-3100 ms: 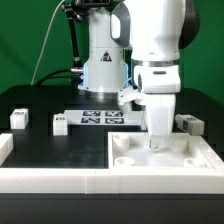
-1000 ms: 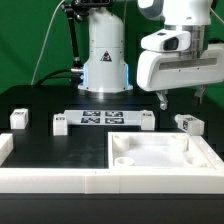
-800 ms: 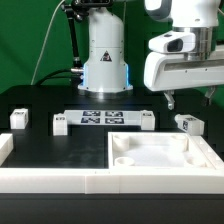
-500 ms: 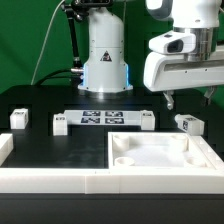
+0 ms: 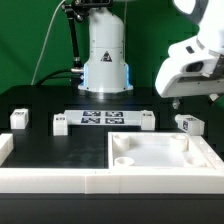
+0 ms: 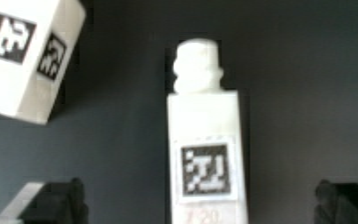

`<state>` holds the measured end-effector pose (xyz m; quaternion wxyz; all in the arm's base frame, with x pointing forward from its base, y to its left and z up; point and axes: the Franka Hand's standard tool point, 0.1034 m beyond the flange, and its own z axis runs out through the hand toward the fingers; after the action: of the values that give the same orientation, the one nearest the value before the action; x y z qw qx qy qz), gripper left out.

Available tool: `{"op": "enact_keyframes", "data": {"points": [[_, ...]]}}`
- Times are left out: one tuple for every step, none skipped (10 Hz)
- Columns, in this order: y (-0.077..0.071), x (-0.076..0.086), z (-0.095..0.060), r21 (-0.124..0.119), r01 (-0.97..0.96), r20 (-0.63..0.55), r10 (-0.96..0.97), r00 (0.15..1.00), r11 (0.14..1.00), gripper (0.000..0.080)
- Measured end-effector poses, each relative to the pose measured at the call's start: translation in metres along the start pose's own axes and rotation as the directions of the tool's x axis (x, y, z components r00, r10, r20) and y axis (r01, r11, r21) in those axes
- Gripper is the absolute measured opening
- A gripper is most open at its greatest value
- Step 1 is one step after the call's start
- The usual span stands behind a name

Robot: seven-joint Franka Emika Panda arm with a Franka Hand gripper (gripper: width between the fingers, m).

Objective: Assemble one leg

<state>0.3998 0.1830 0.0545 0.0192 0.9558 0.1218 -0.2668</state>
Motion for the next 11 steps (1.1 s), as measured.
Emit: {"op": "enact_keyframes", "data": {"points": [[-0.001, 0.004, 0.003, 0.002, 0.001, 0.130, -0.001, 0.992, 1.000, 0.0649], [0.000, 0.010, 0.006, 0.006, 0.000, 0.174, -0.001, 0.985, 1.000, 0.0649], [0.001, 0.004, 0.013, 0.004, 0.002, 0.281, -0.003, 0.960, 1.000, 0.0649], [0.000, 0.007, 0.020, 0.008, 0.007, 0.370, -0.009, 0.929, 1.000, 0.0649], [-0.002, 0.015, 0.026, 0.016, 0.009, 0.408, -0.015, 0.913, 1.000, 0.0649], [-0.003, 0.019, 0.030, 0.019, 0.008, 0.387, -0.015, 0.922, 1.000, 0.0649], [-0.003, 0.018, 0.034, 0.019, 0.008, 0.382, -0.015, 0.924, 1.000, 0.0649], [-0.003, 0.019, 0.039, 0.020, 0.007, 0.376, -0.015, 0.927, 1.000, 0.0649], [-0.004, 0.020, 0.042, 0.021, 0.007, 0.367, -0.014, 0.930, 1.000, 0.0649], [-0.004, 0.022, 0.044, 0.017, 0.005, 0.353, -0.011, 0.936, 1.000, 0.0649], [-0.005, 0.022, 0.044, 0.013, 0.005, 0.349, -0.009, 0.937, 1.000, 0.0649]]}}
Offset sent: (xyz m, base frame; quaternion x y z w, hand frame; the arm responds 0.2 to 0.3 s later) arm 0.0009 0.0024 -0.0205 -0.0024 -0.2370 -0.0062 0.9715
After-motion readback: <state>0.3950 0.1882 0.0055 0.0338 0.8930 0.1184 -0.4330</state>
